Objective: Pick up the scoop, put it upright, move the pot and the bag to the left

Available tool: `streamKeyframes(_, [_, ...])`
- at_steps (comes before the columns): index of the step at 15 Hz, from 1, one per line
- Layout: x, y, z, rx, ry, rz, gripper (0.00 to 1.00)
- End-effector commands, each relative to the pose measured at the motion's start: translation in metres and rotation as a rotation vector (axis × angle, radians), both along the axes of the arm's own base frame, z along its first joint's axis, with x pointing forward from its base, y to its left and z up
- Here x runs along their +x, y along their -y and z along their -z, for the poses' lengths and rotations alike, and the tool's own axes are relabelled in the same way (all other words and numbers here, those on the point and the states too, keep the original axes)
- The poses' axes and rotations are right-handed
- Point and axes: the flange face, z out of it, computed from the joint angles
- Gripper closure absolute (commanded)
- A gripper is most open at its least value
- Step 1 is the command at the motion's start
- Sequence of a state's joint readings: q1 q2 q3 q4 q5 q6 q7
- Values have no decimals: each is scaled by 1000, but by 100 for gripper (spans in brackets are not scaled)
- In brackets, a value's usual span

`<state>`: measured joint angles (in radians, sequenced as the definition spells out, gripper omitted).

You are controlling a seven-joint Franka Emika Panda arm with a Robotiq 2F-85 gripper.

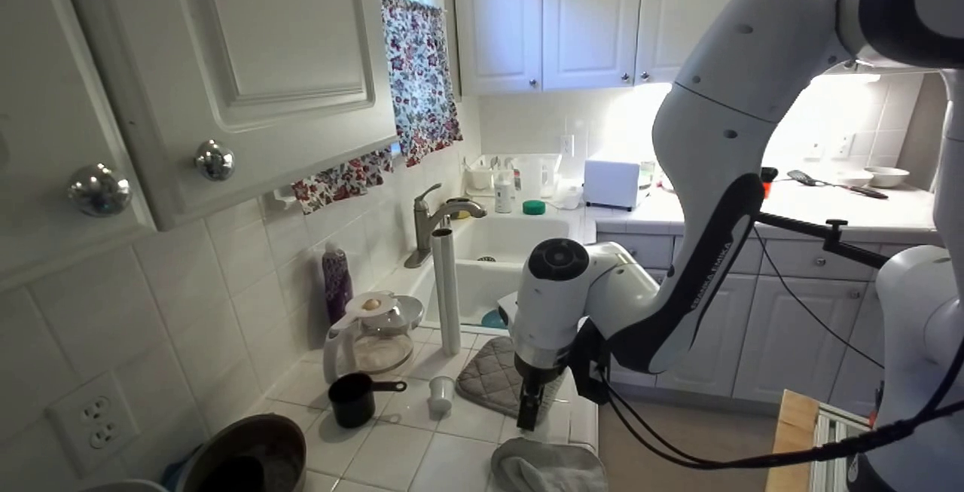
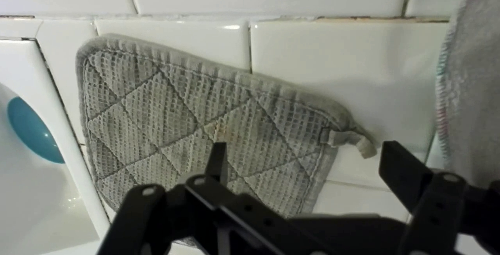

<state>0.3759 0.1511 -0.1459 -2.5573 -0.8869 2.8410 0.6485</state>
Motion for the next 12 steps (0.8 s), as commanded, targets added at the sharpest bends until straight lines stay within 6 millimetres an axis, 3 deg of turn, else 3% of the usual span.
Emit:
streamKeyframes(1, [13, 4, 11, 49, -1, 13, 0])
streamKeyframes(7, [16, 20, 22, 109, -9, 92, 4])
streamKeyframes(8, [16, 23, 21, 120, -4, 105, 13])
streamKeyframes(9, [17, 27, 19, 128, 2, 120, 28])
streamKeyframes(12, [21, 34, 16, 140, 15, 138, 47])
